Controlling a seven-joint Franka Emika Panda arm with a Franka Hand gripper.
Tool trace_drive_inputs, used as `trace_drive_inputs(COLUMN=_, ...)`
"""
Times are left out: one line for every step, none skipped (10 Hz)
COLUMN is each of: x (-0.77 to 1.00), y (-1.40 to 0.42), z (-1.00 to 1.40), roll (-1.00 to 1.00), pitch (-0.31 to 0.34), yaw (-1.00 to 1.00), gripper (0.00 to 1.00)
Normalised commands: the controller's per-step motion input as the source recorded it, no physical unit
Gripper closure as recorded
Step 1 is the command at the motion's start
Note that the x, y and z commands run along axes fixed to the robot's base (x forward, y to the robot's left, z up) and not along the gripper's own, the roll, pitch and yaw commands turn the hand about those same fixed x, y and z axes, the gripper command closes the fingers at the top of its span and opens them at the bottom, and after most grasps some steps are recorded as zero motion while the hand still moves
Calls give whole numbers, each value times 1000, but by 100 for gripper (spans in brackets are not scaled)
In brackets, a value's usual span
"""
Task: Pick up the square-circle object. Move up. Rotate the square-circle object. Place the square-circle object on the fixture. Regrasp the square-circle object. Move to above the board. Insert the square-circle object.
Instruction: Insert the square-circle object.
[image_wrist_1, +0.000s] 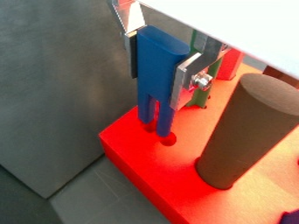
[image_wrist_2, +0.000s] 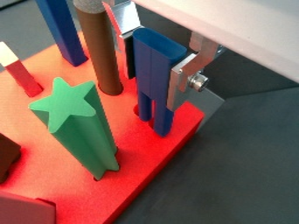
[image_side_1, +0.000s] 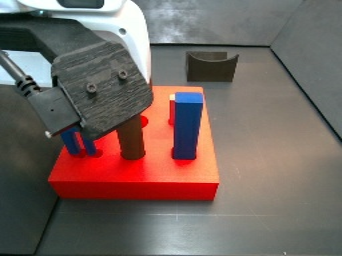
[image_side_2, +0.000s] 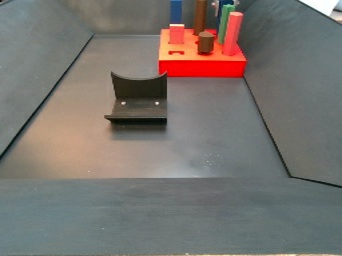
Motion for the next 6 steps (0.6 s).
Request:
trace_drive_inputs(x=74, y=0, z=-243, roll=-266, pitch=-90, yaw=0, gripper=100)
trace_drive_inputs(x=0, y=0, z=-349, roll=-96, pitch=-100, yaw=0, gripper=100)
trace_drive_inputs(x=-6, y=0, z=-466, roll=-146, pitch=-166, yaw=0, gripper=100)
trace_drive_inputs(x=0, y=-11, z=-597, roll=-141, pitch=-193, yaw=0, gripper=100)
trace_drive_inputs(x=0, y=-3, z=-543, roll=-16, pitch=-120, yaw=0, gripper=100)
trace_drive_inputs(x=63, y=-29, z=-469, roll=0, pitch=-60, yaw=0, gripper=100)
